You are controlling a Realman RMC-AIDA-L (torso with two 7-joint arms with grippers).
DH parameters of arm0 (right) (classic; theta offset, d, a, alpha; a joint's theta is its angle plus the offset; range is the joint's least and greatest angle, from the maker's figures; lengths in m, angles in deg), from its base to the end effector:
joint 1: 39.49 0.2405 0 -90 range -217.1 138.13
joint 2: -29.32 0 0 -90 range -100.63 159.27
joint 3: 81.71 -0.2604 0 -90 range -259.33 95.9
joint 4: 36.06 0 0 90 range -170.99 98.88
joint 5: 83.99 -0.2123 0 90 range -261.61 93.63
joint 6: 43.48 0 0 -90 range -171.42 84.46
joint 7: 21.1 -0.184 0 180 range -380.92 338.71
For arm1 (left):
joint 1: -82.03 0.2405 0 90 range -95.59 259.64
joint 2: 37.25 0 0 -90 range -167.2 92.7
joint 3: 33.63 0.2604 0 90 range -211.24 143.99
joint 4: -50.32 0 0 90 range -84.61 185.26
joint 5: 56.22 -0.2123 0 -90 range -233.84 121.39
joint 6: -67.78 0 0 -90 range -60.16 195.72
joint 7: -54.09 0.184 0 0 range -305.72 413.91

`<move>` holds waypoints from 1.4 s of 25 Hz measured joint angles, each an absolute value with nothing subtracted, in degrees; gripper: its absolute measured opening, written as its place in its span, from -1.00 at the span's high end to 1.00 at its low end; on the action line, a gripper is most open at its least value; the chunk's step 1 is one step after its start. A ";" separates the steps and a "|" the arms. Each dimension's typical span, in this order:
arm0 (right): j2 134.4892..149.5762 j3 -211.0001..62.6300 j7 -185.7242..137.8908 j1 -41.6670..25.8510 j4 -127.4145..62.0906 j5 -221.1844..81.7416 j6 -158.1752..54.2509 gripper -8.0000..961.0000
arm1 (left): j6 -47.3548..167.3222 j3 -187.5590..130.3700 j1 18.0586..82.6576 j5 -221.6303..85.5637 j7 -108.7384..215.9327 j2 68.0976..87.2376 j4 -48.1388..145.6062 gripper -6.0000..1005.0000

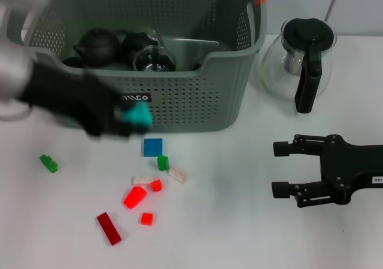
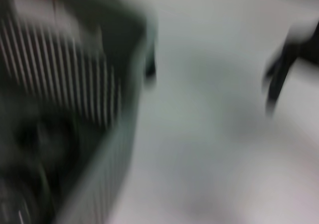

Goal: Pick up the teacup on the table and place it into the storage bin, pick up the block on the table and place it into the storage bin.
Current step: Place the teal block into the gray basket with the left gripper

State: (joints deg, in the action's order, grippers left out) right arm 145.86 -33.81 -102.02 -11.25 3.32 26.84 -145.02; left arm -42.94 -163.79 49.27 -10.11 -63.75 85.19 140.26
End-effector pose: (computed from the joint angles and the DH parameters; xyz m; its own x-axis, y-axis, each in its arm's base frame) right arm 0.2361 0.3071 -0.0294 0.8117 -0.3343 -0.4790 -0.3454 -0.9360 0.0681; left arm -0.1655 0.3353 0.0368 0.9322 0.3591 0.0460 0.3603 -0.9075 -0.2159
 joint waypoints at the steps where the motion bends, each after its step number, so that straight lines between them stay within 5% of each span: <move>1: 145.86 -33.81 -102.00 -11.25 3.31 26.84 -145.02 -0.90 | -42.95 -166.93 48.74 -6.16 -63.56 84.58 139.80 0.09; 11: 146.01 -33.82 -101.96 -10.86 3.32 26.83 -145.13 -0.90 | -12.66 -159.68 45.50 -4.94 -74.30 84.52 137.66 0.02; 22: 146.23 -33.93 -101.75 -10.98 3.32 26.83 -145.19 -0.90 | 6.27 -150.95 24.28 -41.53 -94.56 84.04 100.38 -0.06; 35: 146.12 -33.87 -101.46 -11.26 3.32 26.84 -145.27 -0.90 | -0.44 -152.57 31.64 -37.98 -94.42 86.88 118.47 -0.16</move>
